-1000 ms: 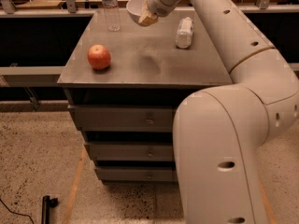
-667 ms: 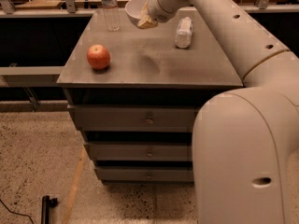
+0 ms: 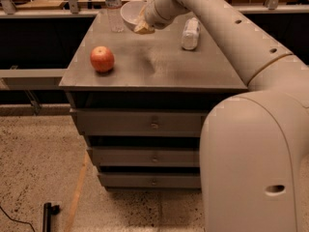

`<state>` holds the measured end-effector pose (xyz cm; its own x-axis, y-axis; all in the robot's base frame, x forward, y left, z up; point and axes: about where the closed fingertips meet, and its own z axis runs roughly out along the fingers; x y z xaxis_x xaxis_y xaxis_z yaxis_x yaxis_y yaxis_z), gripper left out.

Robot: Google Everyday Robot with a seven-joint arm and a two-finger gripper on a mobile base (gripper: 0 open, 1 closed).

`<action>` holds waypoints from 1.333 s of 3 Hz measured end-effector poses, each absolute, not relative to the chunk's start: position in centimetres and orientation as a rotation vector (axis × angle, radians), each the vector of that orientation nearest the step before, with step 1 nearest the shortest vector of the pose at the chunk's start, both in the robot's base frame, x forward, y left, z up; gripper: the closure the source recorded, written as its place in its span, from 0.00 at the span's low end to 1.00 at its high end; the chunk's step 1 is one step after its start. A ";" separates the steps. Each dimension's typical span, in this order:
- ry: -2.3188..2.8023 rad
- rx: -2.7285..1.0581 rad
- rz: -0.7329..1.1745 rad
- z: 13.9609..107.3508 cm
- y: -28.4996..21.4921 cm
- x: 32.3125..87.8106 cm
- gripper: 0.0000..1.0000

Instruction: Move white bowl near water bottle

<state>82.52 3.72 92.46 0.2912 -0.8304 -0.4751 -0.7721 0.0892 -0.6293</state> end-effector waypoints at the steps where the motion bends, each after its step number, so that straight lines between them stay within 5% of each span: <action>1: 1.463 -1.666 -0.050 92.2 5.0 83.4 1.00; 3: 1.443 -1.693 0.036 90.4 8.1 85.0 1.00; 4: 1.445 -1.707 0.043 89.5 9.1 86.0 0.88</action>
Offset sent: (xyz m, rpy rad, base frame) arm 0.0392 0.0376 -0.0082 0.0885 0.0477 0.0600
